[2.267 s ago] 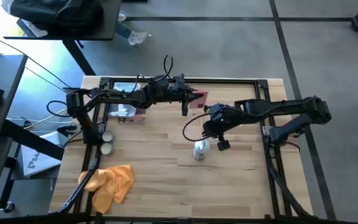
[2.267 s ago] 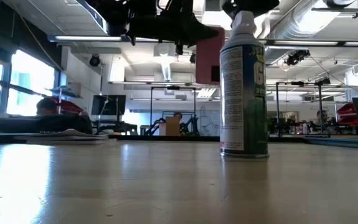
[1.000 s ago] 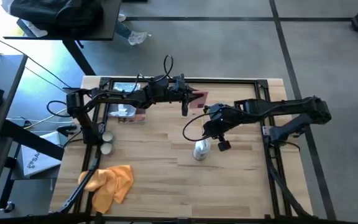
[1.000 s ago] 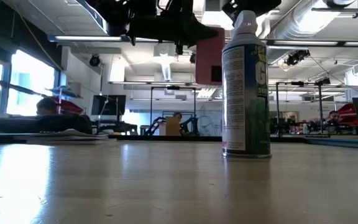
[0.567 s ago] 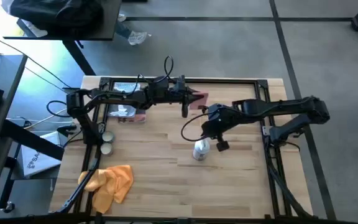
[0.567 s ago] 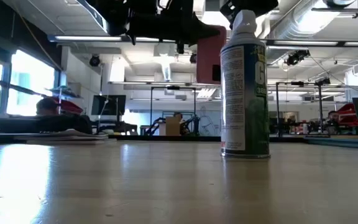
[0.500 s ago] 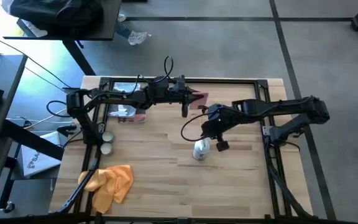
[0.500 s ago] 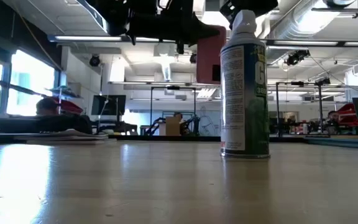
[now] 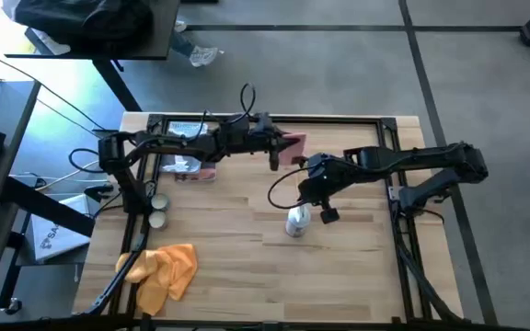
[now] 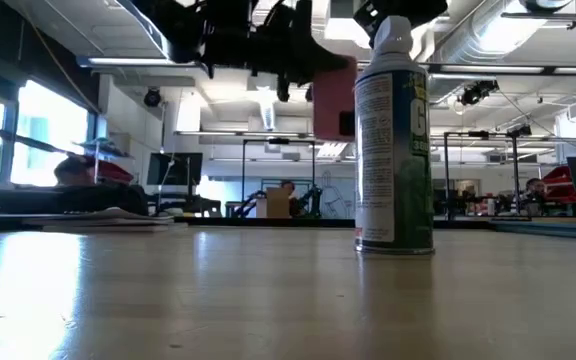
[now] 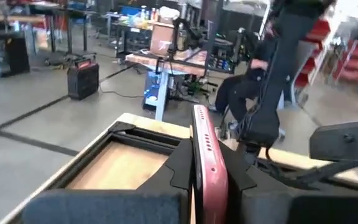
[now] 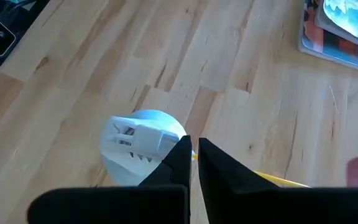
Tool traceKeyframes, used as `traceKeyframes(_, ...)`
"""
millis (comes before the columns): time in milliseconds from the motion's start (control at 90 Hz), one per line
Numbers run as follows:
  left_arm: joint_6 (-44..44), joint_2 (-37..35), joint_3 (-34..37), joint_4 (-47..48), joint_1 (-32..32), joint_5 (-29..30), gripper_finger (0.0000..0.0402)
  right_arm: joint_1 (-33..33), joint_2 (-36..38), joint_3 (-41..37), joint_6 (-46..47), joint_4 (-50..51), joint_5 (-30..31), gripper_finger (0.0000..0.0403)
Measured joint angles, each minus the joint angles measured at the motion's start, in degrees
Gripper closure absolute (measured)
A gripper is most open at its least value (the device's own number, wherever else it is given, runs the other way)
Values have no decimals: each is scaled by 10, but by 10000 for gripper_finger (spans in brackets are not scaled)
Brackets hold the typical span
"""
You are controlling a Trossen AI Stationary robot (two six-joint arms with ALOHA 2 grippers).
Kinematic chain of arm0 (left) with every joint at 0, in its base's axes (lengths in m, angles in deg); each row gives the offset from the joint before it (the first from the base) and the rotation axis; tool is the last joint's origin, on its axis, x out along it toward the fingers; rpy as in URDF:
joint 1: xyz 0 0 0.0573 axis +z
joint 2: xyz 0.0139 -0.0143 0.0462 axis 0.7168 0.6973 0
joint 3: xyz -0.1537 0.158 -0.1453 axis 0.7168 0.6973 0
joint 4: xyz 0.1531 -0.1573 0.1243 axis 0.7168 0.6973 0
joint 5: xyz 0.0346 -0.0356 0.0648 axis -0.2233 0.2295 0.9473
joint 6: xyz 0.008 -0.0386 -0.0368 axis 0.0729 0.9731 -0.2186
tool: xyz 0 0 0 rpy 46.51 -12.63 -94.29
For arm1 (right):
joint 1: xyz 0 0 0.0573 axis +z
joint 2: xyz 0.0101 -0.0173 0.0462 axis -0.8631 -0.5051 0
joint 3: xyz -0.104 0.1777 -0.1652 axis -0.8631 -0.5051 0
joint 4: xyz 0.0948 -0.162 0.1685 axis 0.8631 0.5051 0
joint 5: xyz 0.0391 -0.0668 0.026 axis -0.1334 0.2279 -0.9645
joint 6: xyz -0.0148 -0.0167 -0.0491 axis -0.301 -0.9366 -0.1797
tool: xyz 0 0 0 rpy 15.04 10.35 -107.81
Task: Apply microfiber cloth
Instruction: Spray the cellphone on the front and back using the spray bottle
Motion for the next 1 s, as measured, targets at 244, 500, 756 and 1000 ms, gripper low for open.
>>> traceKeyframes(244,60,1,69,-95,2,45,390,0,0,0,-3,1,0,403)
traceKeyframes(500,97,25,79,-153,-11,13,390,0,0,-1,-2,2,0,403)
traceKeyframes(756,116,86,79,-210,-11,13,390,0,-1,-1,-4,2,0,403)
traceKeyframes(1000,134,118,74,-253,-22,2,390,0,-1,-1,-4,2,0,403)
